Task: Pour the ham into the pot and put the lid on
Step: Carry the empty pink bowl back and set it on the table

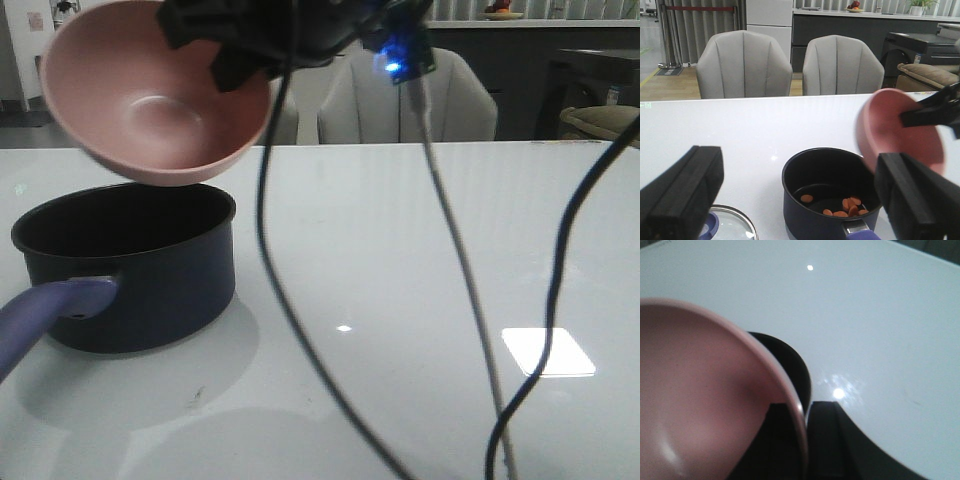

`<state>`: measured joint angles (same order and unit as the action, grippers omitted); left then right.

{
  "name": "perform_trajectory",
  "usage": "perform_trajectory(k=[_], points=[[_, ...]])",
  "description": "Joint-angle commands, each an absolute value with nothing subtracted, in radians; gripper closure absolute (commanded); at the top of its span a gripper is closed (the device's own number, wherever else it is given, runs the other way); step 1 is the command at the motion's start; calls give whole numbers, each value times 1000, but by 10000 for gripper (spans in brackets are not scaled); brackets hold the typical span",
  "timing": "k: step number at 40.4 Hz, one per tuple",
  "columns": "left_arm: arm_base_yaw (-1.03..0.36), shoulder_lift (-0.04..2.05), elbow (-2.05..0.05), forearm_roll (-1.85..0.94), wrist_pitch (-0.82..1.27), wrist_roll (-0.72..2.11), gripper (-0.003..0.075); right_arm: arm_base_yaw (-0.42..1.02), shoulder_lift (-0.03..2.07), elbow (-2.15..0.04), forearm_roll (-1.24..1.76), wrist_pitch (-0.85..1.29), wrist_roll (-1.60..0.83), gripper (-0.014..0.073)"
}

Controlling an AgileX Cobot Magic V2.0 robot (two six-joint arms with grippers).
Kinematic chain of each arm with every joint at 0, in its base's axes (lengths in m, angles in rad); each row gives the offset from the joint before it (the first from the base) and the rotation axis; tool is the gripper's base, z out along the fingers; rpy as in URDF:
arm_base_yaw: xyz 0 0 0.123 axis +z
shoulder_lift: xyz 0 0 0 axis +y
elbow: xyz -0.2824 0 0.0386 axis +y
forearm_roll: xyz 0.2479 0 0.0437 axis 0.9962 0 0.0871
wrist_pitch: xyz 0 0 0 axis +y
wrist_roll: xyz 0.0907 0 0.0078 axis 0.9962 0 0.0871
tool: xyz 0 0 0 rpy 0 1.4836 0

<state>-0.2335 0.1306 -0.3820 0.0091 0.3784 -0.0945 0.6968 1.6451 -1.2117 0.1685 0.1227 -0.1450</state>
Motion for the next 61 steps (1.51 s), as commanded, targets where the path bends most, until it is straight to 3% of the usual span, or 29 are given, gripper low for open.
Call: perform_trajectory(k=[1,18,43,47,61], points=[[-241,138,-409,8,301,-94,62,622,1528,-1246,168,214,-144,459],[-241,138,-409,8,301,-94,62,277,1485,-1235,169,548,-124,459],[-241,138,-409,8,301,-94,62,254,1714,-1182,169,574,-24,449],[-241,138,-409,8,301,-94,62,254,1733,-1183,168,573,-20,400],[-241,138,-409,8,301,-94,62,254,1743,-1205,87,601,-19,102]])
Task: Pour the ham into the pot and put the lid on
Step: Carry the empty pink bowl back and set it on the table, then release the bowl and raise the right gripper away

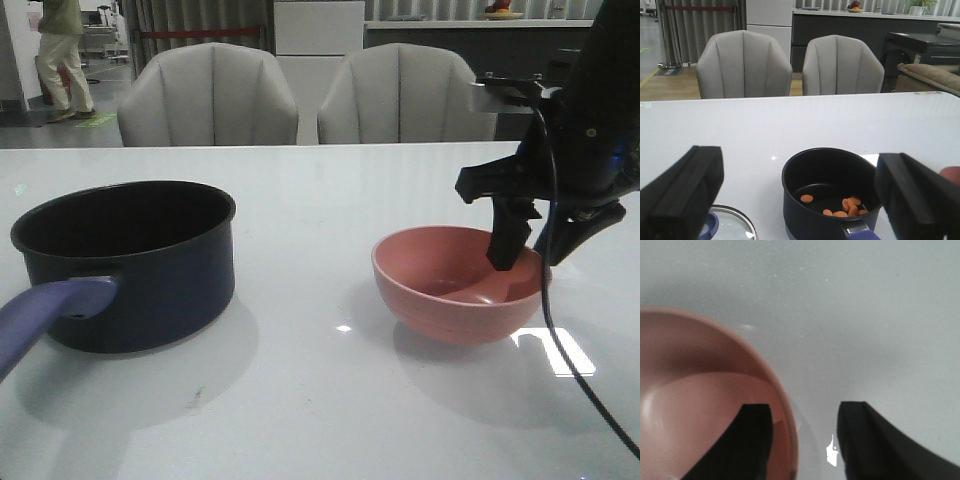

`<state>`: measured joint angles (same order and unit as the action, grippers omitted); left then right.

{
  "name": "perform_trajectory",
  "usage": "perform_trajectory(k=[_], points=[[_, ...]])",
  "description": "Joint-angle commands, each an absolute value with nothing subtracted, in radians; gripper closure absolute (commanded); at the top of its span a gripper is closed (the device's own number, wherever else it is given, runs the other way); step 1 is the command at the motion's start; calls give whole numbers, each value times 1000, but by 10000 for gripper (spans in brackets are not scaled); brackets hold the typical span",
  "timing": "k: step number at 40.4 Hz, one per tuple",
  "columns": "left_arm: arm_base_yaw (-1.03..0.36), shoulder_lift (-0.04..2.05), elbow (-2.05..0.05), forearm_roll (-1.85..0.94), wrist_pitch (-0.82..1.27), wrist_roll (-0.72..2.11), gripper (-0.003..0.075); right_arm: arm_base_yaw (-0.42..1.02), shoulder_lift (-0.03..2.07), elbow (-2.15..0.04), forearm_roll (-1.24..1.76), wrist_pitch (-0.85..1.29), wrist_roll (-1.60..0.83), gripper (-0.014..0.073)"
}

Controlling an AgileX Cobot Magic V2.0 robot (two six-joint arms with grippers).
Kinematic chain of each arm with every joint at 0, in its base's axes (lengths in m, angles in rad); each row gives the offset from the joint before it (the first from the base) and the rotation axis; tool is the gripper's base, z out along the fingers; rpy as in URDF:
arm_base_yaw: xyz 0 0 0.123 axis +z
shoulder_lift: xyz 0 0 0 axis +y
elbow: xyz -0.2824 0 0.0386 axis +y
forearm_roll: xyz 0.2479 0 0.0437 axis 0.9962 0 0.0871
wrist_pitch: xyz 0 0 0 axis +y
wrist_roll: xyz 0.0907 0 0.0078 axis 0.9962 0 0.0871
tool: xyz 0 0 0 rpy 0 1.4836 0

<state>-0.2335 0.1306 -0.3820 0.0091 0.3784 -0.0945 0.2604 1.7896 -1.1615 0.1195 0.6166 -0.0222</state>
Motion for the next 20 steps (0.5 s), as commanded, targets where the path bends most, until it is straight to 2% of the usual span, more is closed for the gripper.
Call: perform_trajectory(k=[1,8,20], points=[[-241,138,-409,8,301,-94,62,254,1741,-1214,82,610,-19,91],[-241,138,-409,8,301,-94,62,256,1656,-1234,74,620,-20,85],[-241,138,-409,8,301,-94,62,288,1364,-1185,74,517,-22,90]])
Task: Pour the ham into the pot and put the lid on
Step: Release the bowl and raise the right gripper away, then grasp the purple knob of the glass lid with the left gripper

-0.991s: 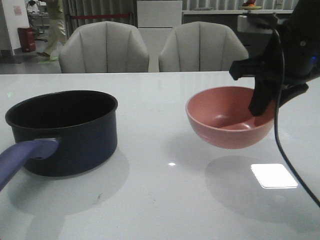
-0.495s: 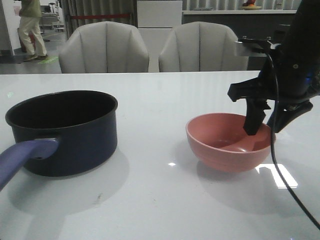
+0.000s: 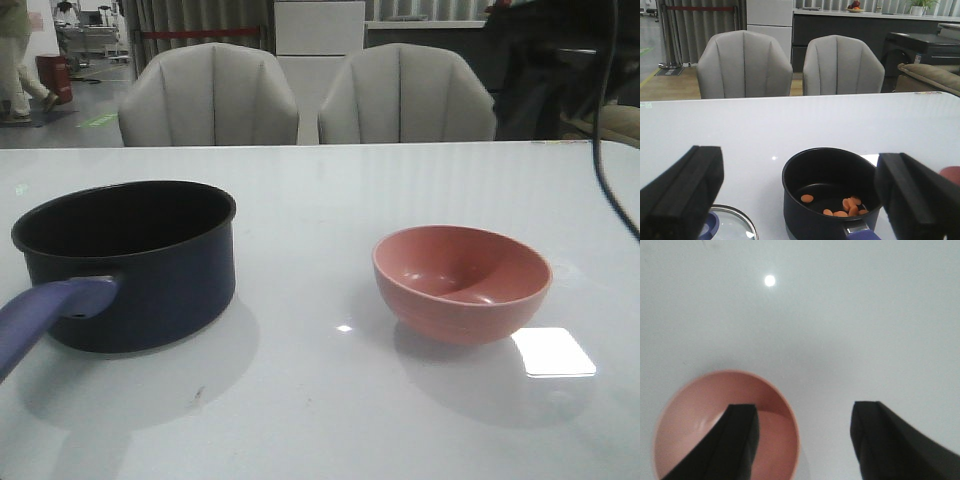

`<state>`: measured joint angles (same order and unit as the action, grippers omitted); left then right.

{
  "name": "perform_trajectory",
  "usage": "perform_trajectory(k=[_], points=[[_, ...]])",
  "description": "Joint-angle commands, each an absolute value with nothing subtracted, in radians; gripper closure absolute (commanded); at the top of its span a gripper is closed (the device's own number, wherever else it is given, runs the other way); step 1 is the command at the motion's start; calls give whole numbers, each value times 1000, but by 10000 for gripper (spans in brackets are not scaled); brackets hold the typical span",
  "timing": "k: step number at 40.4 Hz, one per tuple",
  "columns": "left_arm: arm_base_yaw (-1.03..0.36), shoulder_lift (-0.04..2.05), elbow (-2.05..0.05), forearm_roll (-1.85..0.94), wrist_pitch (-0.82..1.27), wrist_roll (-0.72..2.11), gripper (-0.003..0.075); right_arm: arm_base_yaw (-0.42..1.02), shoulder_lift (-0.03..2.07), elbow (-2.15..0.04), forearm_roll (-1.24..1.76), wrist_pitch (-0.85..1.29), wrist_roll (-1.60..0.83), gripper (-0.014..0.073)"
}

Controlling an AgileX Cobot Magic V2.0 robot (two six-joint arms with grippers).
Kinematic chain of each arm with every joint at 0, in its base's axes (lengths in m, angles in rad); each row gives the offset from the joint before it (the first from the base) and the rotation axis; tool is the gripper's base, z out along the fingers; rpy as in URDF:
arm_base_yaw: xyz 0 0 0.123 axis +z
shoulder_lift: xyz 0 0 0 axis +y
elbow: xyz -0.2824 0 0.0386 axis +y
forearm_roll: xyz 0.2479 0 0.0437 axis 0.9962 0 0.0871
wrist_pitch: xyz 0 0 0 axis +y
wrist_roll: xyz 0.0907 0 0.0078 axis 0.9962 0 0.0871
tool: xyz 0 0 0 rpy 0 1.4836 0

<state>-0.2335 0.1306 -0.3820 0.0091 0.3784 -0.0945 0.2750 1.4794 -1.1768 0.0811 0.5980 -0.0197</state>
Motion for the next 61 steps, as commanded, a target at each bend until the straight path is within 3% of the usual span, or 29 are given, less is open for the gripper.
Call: perform_trajectory(k=[1,24,39,49,53,59,61], points=[[-241,138,-409,8,301,-94,62,296,1334,-1172,74,503,-24,90],[-241,138,-409,8,294,-94,62,435,753,-640,74,48,-28,90],[-241,138,-409,8,294,-94,62,435,237,-324,77,138,-27,90],[-241,138,-409,8,294,-94,62,435,150,-188,77,125,-27,92],[-241,138,-400,8,294,-94,62,435,150,-159,77,121,-27,189],[-241,138,-390,8,299,-94,62,435,150,-158,77,122,-27,473],[-241,138,-390,8,297,-94,62,435,150,-158,77,122,-27,452]])
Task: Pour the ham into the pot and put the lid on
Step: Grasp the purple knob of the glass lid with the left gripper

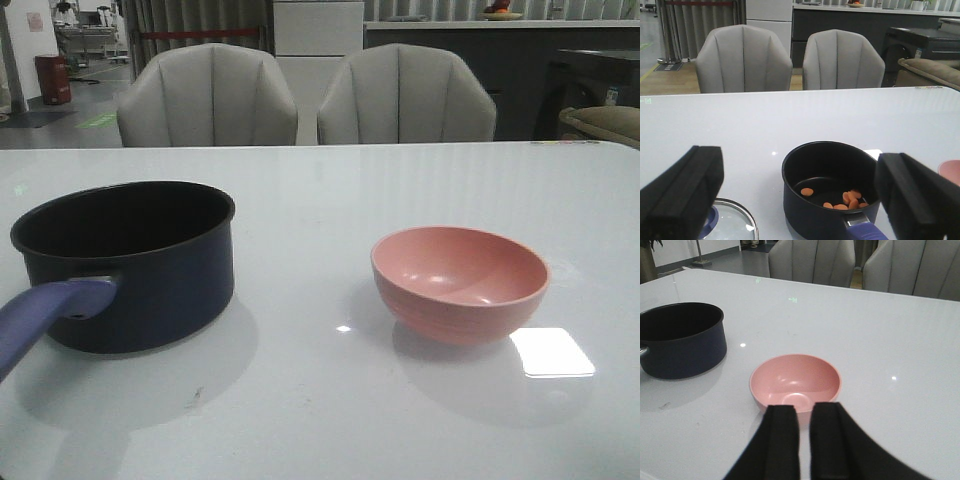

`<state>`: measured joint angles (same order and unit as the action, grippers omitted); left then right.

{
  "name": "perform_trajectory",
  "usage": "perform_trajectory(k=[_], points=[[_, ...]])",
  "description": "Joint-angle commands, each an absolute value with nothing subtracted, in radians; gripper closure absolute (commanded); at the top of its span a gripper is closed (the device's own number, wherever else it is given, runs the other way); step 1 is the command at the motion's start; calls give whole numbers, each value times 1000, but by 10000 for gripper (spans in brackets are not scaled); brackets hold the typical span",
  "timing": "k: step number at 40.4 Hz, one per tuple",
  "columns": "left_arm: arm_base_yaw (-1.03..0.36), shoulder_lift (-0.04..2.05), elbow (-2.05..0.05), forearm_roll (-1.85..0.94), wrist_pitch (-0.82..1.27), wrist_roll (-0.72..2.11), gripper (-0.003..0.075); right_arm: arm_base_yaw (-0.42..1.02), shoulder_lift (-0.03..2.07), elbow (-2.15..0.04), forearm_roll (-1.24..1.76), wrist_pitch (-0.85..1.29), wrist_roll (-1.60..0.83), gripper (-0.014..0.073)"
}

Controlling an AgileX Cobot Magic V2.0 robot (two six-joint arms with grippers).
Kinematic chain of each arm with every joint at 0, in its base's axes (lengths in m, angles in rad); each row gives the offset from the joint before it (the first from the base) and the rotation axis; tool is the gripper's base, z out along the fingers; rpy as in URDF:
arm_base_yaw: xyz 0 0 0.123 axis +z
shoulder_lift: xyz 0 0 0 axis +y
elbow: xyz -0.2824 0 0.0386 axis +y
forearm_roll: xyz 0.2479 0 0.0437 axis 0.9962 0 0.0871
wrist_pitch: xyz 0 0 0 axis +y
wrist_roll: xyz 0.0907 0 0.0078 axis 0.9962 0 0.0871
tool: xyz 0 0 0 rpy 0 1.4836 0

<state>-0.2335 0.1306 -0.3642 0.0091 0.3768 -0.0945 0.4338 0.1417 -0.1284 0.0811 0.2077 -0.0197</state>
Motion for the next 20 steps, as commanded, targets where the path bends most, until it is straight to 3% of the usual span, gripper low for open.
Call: perform_trajectory(k=[1,10,20], points=[[-241,138,-390,8,295,-94,62,435,150,-158,77,124,-27,447],[-235,202,-454,36,359,-94,60,435,150,-158,77,124,-27,447],[-235,436,-606,163,518,-244,60,435,150,-158,77,124,-27,447]])
